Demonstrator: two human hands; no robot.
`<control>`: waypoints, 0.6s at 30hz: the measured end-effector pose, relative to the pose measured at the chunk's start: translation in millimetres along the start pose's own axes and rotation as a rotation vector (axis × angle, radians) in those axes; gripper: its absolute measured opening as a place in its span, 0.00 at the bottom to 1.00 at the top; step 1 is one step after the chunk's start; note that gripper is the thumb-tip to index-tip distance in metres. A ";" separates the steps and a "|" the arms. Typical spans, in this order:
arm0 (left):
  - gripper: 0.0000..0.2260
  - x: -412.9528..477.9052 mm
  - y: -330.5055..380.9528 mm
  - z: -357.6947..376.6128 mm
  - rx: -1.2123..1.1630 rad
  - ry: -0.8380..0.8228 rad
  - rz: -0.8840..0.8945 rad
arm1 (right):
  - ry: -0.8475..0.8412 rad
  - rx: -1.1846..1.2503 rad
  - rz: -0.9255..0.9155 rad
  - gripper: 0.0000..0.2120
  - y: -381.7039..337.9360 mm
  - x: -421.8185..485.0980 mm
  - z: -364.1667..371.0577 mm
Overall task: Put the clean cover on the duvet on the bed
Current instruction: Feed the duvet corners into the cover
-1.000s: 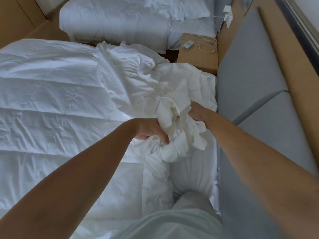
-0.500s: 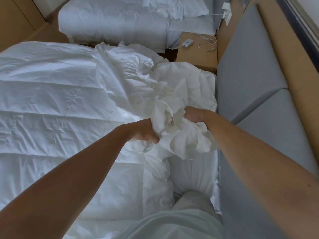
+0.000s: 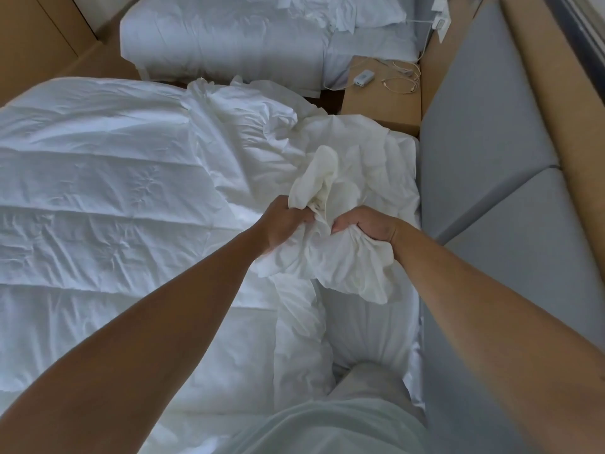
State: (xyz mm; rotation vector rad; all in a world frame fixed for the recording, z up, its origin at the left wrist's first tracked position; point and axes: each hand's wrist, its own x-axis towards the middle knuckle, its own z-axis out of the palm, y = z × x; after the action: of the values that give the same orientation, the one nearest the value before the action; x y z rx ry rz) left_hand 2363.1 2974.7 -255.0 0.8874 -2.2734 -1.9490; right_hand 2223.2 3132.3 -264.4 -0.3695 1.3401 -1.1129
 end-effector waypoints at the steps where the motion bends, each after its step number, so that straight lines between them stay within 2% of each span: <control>1: 0.09 0.0 -0.1 1.0 -0.016 -0.001 -0.004 | 0.003 0.015 -0.001 0.17 -0.1 0.6 -1.8; 3: 0.16 0.2 -0.5 0.3 -0.025 -0.040 -0.030 | -0.002 0.044 -0.023 0.19 -1.4 -1.0 -4.5; 6: 0.20 1.8 -1.0 -1.4 0.013 -0.236 -0.083 | 0.017 0.108 -0.089 0.14 -2.9 -2.4 -10.5; 9: 0.23 2.8 1.7 -1.9 0.078 -0.404 -0.192 | 0.163 0.024 -0.144 0.10 -5.5 -0.6 -18.9; 12: 0.22 5.0 4.3 -3.7 0.168 -0.541 -0.276 | 0.327 -0.181 -0.184 0.14 -11.4 0.4 -17.5; 15: 0.22 5.4 3.5 -4.0 0.168 -0.525 -0.278 | 0.356 -0.292 -0.211 0.15 -9.7 0.2 -20.1; 18: 0.23 4.7 -2.7 -2.6 -0.067 -0.409 -0.266 | 0.200 -0.187 -0.124 0.16 -8.7 -2.9 -24.1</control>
State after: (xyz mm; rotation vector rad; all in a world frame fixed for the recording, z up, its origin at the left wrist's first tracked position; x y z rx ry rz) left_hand 2361.2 2970.2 -258.5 0.8926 -2.3706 -2.5109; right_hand 2198.5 3139.3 -262.4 -0.4940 1.6222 -1.1538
